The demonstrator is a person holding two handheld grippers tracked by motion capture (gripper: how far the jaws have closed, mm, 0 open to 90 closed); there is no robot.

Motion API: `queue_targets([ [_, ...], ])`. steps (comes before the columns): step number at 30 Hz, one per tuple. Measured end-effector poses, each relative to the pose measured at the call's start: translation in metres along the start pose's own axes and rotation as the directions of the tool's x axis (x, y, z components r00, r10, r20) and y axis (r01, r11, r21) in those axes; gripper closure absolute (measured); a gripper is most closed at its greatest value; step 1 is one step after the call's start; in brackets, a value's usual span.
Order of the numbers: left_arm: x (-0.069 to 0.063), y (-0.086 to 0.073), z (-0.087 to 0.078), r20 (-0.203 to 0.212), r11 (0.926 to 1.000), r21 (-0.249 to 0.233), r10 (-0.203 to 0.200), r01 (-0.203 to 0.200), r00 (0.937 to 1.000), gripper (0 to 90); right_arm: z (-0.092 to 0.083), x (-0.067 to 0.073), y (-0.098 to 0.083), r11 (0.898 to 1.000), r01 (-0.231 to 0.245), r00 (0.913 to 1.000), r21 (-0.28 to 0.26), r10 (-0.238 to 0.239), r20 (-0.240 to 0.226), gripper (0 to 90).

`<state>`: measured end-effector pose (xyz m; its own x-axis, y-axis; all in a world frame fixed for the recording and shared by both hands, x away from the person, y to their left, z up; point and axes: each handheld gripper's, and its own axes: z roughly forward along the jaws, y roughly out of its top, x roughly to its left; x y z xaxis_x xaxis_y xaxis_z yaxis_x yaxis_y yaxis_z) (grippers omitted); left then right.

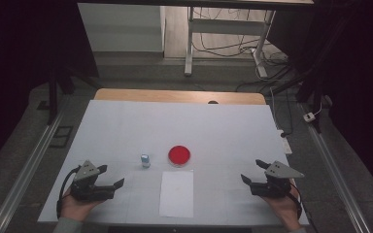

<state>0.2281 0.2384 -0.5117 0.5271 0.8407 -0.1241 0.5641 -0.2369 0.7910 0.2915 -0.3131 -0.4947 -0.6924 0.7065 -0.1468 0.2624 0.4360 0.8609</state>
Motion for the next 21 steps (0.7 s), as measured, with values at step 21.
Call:
queue_targets([
  [21,0.0001,-0.0009,0.0023,-0.002,0.9997,0.014,0.021,-0.021,0.9998,17.3,0.0029,0.001,-0.0015,1.0,0.005,0.9999,0.015,-0.005,-0.015,22.3],
])
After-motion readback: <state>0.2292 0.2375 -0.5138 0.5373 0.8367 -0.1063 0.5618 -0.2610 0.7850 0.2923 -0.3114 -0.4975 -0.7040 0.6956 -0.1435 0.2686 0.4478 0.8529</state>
